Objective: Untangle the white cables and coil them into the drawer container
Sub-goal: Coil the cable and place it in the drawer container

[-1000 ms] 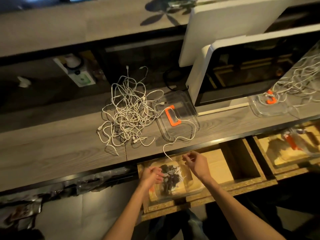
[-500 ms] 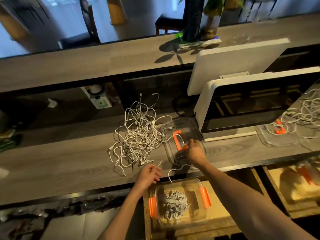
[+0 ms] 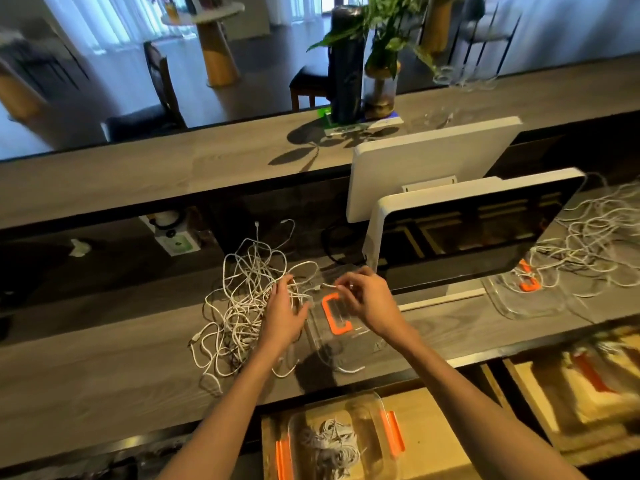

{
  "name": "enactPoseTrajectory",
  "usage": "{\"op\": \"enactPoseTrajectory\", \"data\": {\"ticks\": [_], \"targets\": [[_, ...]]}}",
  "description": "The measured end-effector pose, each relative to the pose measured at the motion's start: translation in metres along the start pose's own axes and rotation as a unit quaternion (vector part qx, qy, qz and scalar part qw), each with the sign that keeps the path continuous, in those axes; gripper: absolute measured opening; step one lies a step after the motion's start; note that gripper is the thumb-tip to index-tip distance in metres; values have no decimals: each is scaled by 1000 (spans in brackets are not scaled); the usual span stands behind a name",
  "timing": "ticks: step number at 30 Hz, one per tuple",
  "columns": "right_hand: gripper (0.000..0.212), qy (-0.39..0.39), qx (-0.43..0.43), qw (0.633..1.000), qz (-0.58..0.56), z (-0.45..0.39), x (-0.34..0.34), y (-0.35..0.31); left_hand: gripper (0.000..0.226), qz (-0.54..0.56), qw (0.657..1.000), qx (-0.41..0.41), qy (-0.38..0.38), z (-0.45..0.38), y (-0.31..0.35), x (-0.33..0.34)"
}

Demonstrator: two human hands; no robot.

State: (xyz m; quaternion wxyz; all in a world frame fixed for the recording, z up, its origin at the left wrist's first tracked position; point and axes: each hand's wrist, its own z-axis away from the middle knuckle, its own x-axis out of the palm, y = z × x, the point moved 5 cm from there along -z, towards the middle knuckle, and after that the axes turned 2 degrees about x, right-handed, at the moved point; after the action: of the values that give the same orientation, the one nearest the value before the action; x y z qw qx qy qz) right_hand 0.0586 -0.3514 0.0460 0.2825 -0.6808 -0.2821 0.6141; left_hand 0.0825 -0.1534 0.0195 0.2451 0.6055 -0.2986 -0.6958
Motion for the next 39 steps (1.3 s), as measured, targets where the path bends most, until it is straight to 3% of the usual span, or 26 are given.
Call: {"op": "enactPoseTrajectory", "data": {"ticks": [2, 4, 9, 13, 16, 19, 22, 26, 28, 32, 35, 39], "targets": [[12, 31, -1, 998, -45, -9, -22, -14, 60, -9, 999, 18, -47, -18, 12, 5], [9, 53, 6, 994, -100, -18, -42, -24, 40, -15, 995, 36, -95, -29, 22, 14], [12, 36, 31, 971, -235, -29, -79, -46, 11, -44, 994, 19, -93, -42, 24, 24], [16, 34, 20, 959, -280, -31, -95, -66, 26, -69, 994, 33, -80, -45, -2, 16], [16, 43, 12, 952, -301, -31, -99, -81, 23, -77, 995, 11, -66, -42, -23, 5], [16, 60, 8, 951, -303, -31, -102, -91, 22, -50, 997, -25, -61, -43, -41, -6], [18, 67, 6, 941, -332, -34, -102, -102, 28, 26, 999, -10, -16, -55, -34, -31], [27, 25, 40, 881, -471, -39, -92, -110, 17, 161, 984, 15, 74, -77, -4, -81], [27, 9, 59, 869, -492, -42, -82, -113, 12, 205, 974, 28, 89, -87, 12, -106], [25, -14, 82, 920, -383, -49, -59, -115, 14, 243, 964, 88, 70, -99, 55, -153], [31, -39, 85, 926, -366, -58, -47, -125, 25, 214, 961, 166, 53, -98, 92, -179], [36, -37, 66, 909, -409, -73, -46, -155, 25, 108, 953, 255, -121, -82, 123, -177]]}}
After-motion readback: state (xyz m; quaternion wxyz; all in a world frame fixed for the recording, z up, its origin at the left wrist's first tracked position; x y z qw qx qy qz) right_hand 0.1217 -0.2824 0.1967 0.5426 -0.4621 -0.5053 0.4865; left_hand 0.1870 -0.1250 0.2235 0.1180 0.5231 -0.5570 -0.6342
